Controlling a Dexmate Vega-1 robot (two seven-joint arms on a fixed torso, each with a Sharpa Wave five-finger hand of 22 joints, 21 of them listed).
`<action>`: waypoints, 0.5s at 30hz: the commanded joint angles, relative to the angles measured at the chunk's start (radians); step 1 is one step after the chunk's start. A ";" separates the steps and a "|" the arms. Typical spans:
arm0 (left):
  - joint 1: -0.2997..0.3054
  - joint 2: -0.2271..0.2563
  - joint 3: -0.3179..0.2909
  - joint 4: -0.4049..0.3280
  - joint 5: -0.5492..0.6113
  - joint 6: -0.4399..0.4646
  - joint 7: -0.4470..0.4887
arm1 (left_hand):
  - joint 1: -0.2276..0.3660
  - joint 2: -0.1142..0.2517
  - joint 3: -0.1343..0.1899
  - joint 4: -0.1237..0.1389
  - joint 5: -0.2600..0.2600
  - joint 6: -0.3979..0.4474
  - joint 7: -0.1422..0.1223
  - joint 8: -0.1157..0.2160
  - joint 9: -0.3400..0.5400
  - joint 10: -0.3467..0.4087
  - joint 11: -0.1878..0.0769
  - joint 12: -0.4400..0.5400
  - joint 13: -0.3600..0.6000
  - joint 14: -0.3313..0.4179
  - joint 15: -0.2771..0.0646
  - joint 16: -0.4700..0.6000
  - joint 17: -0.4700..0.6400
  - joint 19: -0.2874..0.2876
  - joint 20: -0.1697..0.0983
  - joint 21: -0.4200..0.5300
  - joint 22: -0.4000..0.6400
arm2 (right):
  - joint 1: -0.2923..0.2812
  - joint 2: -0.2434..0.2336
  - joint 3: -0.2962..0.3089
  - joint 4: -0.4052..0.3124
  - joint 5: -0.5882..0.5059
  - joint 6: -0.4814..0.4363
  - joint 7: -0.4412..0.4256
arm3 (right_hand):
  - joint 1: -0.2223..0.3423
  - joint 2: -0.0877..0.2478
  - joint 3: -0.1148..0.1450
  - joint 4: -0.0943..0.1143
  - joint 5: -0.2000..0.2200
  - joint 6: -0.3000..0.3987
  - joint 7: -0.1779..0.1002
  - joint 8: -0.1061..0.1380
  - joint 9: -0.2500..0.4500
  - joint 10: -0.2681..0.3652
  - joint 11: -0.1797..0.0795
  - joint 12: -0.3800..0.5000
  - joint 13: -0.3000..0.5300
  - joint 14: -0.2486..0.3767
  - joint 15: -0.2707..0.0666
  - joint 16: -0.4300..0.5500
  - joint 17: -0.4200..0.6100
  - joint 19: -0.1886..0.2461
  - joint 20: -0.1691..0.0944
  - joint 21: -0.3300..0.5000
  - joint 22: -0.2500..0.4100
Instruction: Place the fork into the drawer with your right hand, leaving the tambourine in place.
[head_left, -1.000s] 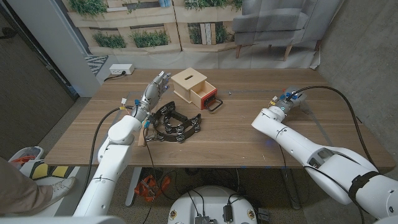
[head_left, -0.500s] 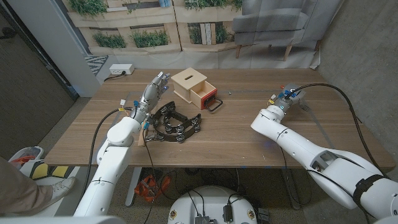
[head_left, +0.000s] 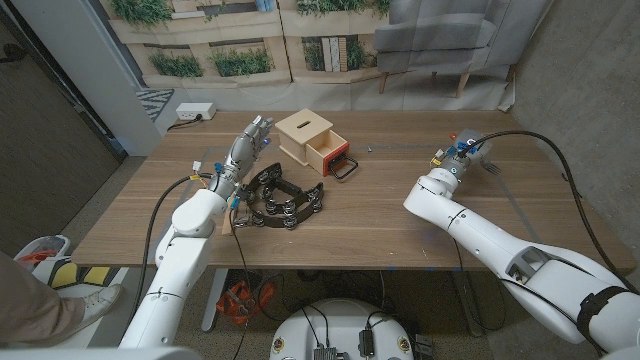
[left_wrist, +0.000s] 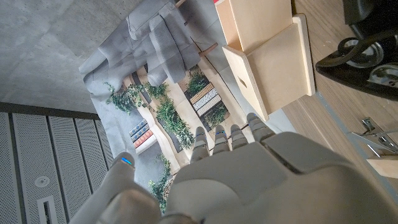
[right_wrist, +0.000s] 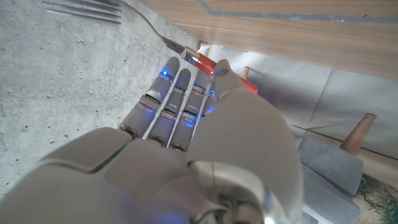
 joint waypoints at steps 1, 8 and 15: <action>0.005 -0.004 0.005 -0.008 0.004 -0.005 0.002 | -0.005 0.002 -0.001 0.001 0.002 0.007 0.002 0.003 0.002 0.010 0.002 0.005 0.002 -0.002 0.004 0.004 0.002 -0.001 0.003 0.004 0.005 | -0.024 -0.045 -0.017 -0.102 -0.020 -0.031 0.019 | 0.030 0.018 -0.002 0.000 0.007 0.011 0.000 0.006 0.003 0.046 -0.050 0.006 0.002 0.005 -0.168 0.004 0.002 -0.005 -0.001 0.007 0.003; -0.002 -0.002 0.010 -0.008 0.005 -0.004 -0.003 | -0.004 0.003 -0.001 0.001 0.002 0.007 0.001 0.003 0.002 0.012 0.002 0.005 0.002 -0.002 0.004 0.004 0.002 0.000 0.003 0.004 0.005 | -0.033 -0.066 -0.023 -0.147 -0.032 -0.043 0.028 | 0.032 0.019 -0.005 0.001 0.008 0.011 -0.002 0.005 0.004 0.047 -0.052 0.007 0.003 0.005 -0.169 0.003 0.003 -0.007 0.000 0.010 0.004; -0.010 -0.003 0.013 -0.004 0.006 -0.006 -0.003 | -0.004 0.003 -0.001 0.001 0.002 0.007 0.001 0.003 0.002 0.010 0.001 0.004 0.002 -0.002 0.004 0.004 0.002 -0.001 0.003 0.004 0.005 | -0.030 -0.079 -0.035 -0.164 -0.039 -0.053 0.043 | 0.031 0.022 -0.008 0.003 0.008 0.011 -0.007 0.005 0.006 0.046 -0.052 0.008 0.004 0.005 -0.168 0.003 0.003 -0.009 -0.001 0.012 0.004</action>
